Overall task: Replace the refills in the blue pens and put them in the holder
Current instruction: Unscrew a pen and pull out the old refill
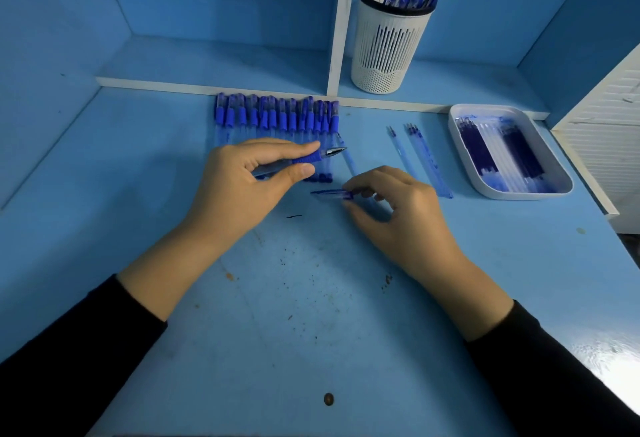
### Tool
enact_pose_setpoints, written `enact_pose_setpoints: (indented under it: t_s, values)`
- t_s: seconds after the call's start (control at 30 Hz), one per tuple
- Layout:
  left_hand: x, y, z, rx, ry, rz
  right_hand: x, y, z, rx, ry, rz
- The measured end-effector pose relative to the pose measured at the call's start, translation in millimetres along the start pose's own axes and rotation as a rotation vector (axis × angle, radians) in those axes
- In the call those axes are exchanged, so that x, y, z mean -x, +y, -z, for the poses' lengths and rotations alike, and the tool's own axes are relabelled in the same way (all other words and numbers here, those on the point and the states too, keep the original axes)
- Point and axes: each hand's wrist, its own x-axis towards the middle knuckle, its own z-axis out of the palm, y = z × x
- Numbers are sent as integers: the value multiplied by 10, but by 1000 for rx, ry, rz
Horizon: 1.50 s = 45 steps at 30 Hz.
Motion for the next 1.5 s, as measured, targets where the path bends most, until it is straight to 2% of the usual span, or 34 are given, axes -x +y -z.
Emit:
enact_pose_setpoints:
  t_s: [0.2, 0.33, 0.43, 0.53, 0.6, 0.77, 0.93, 1.1, 1.23, 1.33, 1.43, 1.5]
  values:
    - [5, -23, -8, -15, -29, 35, -38, 2, -86, 169, -5, 72]
    - [8, -25, 1, -29, -50, 54, -40, 6, -68, 198, -9, 73]
    - [12, -22, 8, -36, -73, 66, -45, -27, -8, 47, 56, -8]
    - [29, 0, -6, -38, -109, 65, -49, -127, 86, -310, 71, -219]
    - [53, 25, -30, -61, -130, 30, -62, -175, 110, -466, 56, -297]
    - [87, 45, -75, -87, -126, -97, -64, -187, 95, -468, 67, -260]
    - [86, 31, -84, -41, -141, -66, -49, -171, 112, -451, 48, -99]
    - [78, -8, -55, -41, -128, -74, -46, -186, 122, -509, -1, -251]
    - [81, -18, -67, -50, -129, -84, -49, -188, 123, -539, -15, -201]
    - [76, -30, -57, -60, -138, -89, -52, -218, 147, -595, -12, -271]
    - [79, -28, -56, -58, -135, -93, -50, -215, 157, -535, -14, -256]
    - [80, -24, -58, -54, -134, -94, -49, -210, 164, -617, -11, -250]
